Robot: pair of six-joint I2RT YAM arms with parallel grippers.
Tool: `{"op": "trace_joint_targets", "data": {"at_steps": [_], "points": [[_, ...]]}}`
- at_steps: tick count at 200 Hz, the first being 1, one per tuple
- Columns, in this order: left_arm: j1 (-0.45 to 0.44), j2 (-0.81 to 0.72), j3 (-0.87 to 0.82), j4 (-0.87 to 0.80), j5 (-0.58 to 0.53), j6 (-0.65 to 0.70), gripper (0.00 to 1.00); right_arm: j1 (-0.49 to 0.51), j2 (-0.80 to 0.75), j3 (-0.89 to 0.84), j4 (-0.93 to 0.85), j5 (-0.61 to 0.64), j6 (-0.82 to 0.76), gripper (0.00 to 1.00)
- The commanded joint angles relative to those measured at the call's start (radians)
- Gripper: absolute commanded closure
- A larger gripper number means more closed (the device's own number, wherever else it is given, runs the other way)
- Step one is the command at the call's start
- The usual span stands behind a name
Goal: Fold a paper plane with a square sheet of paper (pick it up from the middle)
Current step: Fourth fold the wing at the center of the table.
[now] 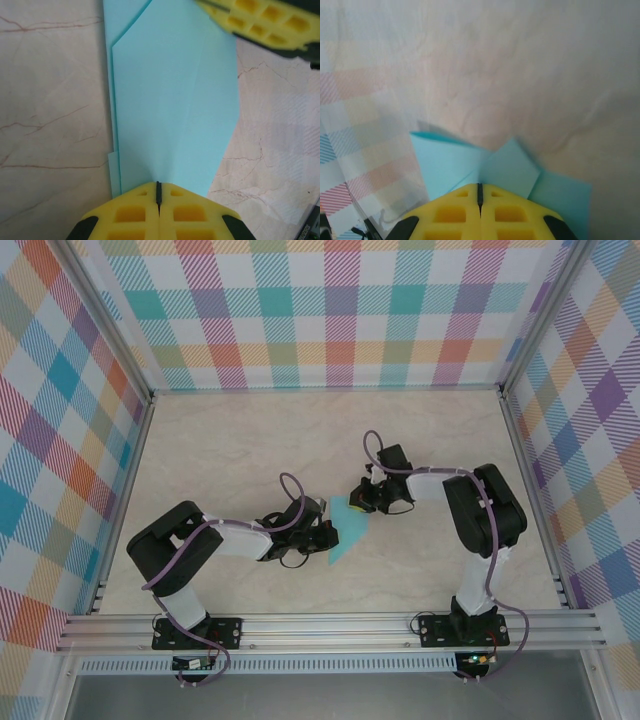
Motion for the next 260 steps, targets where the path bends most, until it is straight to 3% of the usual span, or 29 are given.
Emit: {"op": "trace_joint_targets", "data": {"at_steps": [1, 33, 77, 132, 191, 260], "points": [[-0.015, 0.047, -0.08, -0.262, -0.016, 0.032, 1.0, -0.059, 0.04, 0.045, 0.042, 0.073, -0.031, 0.95], [-0.015, 0.048, -0.078, -0.262, -0.018, 0.029, 1.0, -0.08, 0.035, 0.077, 0.038, 0.049, -0.045, 0.94], [-0.015, 0.05, -0.063, -0.281, -0.022, 0.034, 1.0, -0.075, -0.11, 0.048, -0.012, 0.032, -0.027, 0.89], [-0.014, 0.048, -0.059, -0.278, -0.029, 0.03, 1.0, 0.038, -0.2, -0.051, -0.009, 0.027, 0.02, 0.88], [-0.015, 0.05, -0.048, -0.286, -0.022, 0.042, 1.0, 0.123, -0.184, -0.145, 0.091, 0.005, 0.093, 0.91], [-0.015, 0.044, -0.041, -0.311, -0.023, 0.056, 1.0, 0.136, -0.14, -0.135, 0.096, -0.007, 0.1, 0.92]]}}
